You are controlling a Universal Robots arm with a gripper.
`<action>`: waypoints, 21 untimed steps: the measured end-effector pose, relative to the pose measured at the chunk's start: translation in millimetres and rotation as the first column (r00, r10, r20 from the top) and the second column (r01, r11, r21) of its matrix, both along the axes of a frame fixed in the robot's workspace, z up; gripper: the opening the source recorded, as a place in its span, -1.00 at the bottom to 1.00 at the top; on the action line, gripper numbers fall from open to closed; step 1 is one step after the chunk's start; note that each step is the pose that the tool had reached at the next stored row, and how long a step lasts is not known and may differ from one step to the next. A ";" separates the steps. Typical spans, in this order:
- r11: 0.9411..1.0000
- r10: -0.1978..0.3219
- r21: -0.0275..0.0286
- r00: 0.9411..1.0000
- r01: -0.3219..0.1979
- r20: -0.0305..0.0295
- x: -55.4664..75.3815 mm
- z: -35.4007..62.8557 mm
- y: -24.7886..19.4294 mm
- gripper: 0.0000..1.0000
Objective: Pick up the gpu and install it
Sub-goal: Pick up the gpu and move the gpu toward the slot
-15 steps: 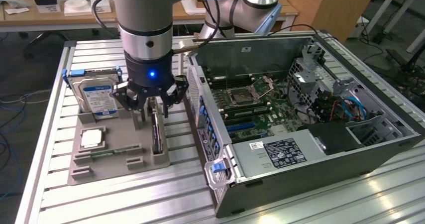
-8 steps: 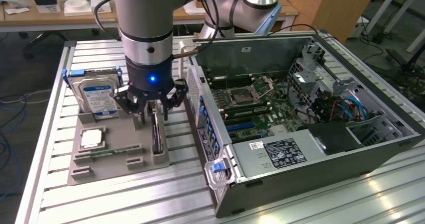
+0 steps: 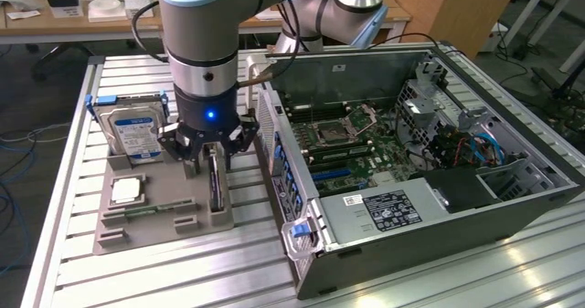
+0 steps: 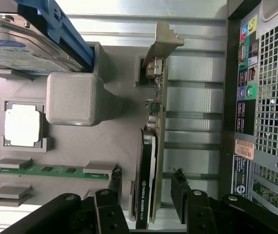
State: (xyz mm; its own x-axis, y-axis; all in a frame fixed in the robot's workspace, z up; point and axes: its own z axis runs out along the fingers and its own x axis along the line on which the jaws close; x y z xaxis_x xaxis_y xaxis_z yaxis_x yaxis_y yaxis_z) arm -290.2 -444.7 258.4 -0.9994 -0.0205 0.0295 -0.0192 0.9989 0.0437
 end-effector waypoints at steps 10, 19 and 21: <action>1.000 0.000 -0.010 1.000 0.000 -0.001 0.0 -12.8 5.2 0.06; 1.000 -0.001 -0.012 1.000 0.001 -0.004 0.0 -23.4 8.4 0.06; 1.000 -0.001 -0.012 1.000 0.001 -0.007 0.0 -24.7 11.4 0.06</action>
State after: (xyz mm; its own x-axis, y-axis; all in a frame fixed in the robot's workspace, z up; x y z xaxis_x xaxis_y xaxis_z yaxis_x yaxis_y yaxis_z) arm -290.2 -433.3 233.8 -0.9992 -0.0193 0.0363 -0.0182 0.9993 0.0323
